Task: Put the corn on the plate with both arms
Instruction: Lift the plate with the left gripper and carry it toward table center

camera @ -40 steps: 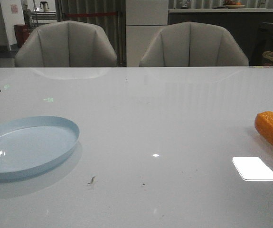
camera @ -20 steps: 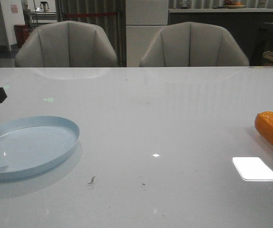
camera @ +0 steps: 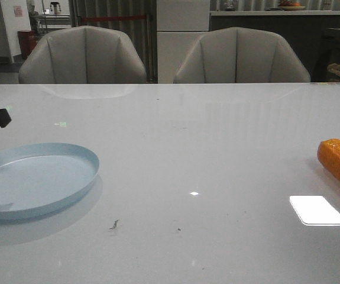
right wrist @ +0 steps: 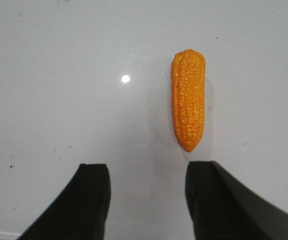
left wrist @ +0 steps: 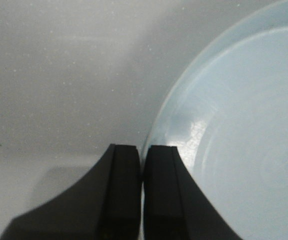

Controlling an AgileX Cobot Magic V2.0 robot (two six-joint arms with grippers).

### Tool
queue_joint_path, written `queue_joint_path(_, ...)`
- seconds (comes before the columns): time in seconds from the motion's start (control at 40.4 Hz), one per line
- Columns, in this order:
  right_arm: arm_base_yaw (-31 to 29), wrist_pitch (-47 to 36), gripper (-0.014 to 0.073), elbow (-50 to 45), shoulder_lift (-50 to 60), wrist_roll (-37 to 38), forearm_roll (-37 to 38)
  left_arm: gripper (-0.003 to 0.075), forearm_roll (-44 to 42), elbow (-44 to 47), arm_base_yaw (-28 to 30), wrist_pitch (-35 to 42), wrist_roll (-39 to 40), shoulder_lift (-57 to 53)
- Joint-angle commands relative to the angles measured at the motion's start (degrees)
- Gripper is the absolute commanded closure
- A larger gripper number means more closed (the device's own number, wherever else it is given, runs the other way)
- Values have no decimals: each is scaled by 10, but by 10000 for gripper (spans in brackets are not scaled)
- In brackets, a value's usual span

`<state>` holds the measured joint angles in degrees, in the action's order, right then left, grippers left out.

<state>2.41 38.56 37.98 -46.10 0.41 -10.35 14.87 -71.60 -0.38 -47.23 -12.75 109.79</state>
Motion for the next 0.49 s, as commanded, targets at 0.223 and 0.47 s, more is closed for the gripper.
queue_joint_path(0.223,-2,-32,137,21,1,-1,-6,626,113,-144,-3,-90,-34,-27)
queue_joint_path(0.47,-2,-32,137,21,1,-1,-6,626,234,-218,-38,-145,-72,-27)
